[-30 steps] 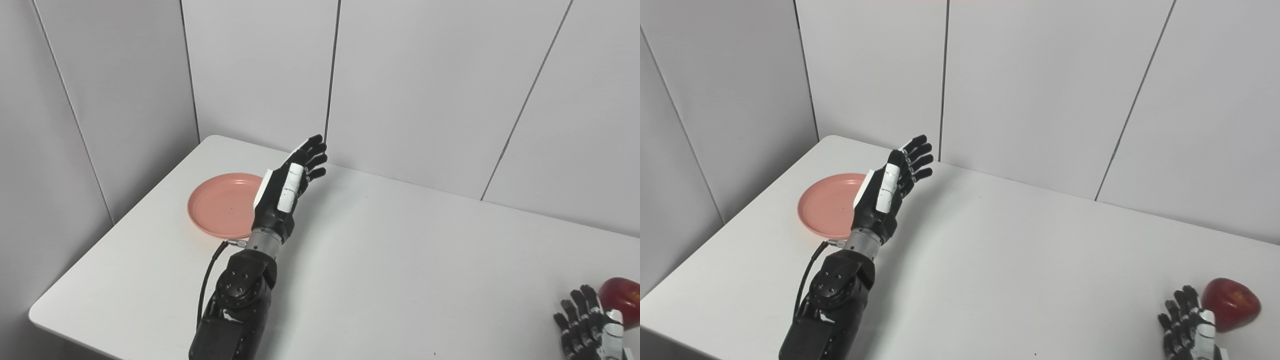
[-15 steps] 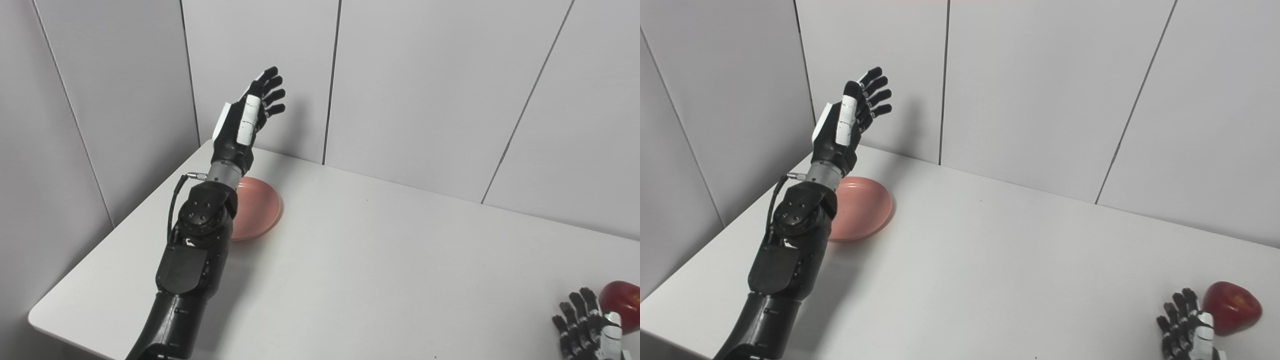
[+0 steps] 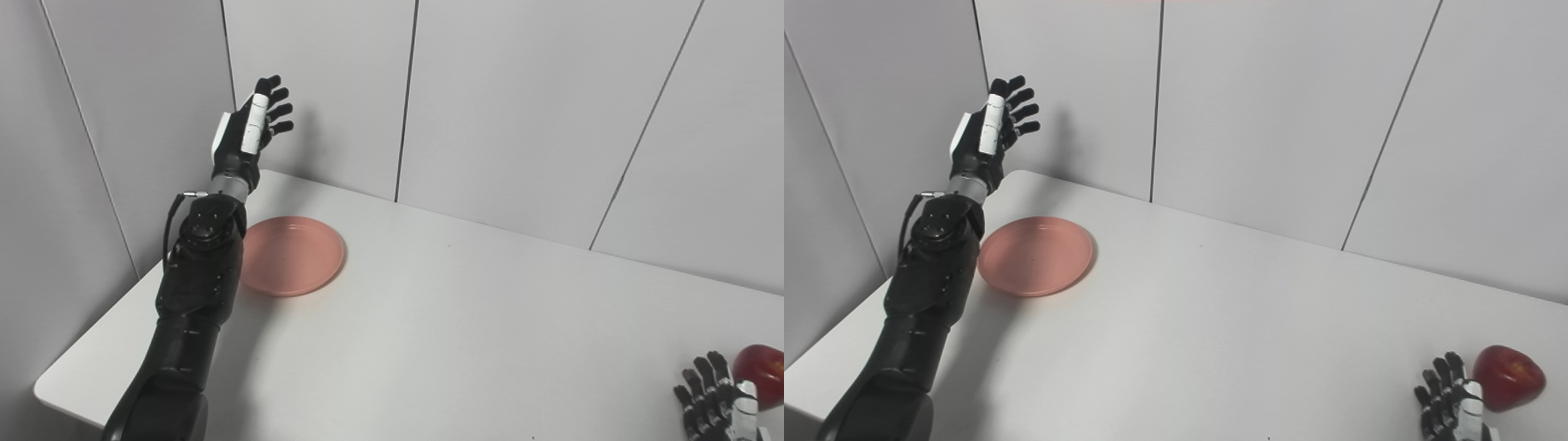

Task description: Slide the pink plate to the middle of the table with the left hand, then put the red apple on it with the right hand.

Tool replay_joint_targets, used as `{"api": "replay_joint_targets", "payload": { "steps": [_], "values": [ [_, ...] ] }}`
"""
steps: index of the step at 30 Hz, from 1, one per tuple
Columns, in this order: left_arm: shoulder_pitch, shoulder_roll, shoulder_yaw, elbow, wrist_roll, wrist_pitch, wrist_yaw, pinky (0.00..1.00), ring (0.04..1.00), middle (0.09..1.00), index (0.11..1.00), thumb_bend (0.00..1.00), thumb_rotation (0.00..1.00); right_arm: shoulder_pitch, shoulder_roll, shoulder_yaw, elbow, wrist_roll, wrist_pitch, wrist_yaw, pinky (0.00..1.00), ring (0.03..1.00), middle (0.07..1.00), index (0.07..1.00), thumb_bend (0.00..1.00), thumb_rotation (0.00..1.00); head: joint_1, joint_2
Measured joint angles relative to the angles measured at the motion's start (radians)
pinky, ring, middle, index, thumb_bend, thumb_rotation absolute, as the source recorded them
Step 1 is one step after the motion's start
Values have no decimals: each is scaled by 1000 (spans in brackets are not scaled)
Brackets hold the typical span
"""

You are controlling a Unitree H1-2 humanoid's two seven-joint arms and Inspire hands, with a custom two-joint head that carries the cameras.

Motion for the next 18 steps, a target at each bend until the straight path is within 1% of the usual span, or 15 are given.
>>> {"api": "replay_joint_targets", "payload": {
  "steps": [2, 3, 4, 8, 11, 16, 18],
  "values": [
    [-9, 14, 5, 51, -1, -21, 0, 836, 883, 921, 902, 979, 971, -6, 0, 0, 10, -1, 0, 0, 1000, 1000, 1000, 1000, 684, 1000, 5, -3],
    [-17, 22, 9, 93, -4, -28, 0, 835, 883, 921, 902, 980, 971, -11, 0, 0, 17, -3, 0, 1, 1000, 1000, 1000, 1000, 685, 1000, 5, -3],
    [-20, 27, 15, 118, -7, -32, 0, 821, 877, 913, 895, 964, 972, -13, 0, 0, 19, -3, 0, 1, 1000, 1000, 1000, 1000, 691, 1000, 5, -3],
    [-21, 45, 20, 186, -6, -74, 0, 818, 868, 905, 876, 951, 975, -17, 1, -2, 21, -3, 0, 2, 1000, 1000, 1000, 1000, 685, 1000, 5, -3],
    [-21, 57, 26, 227, -6, -97, 1, 850, 872, 915, 882, 957, 969, -17, 0, -1, 21, -3, 0, 2, 1000, 1000, 1000, 1000, 695, 1000, 3, 0],
    [-21, 68, 36, 285, -5, -107, 7, 866, 880, 923, 882, 935, 985, -16, 0, -4, 20, -3, 0, 2, 1000, 1000, 999, 992, 692, 1000, 6, 6],
    [-20, 73, 37, 292, -6, -108, 7, 850, 869, 918, 882, 931, 991, -16, 0, -4, 18, -3, 0, 2, 1000, 1000, 1000, 996, 693, 1000, 6, 9]
  ]
}}
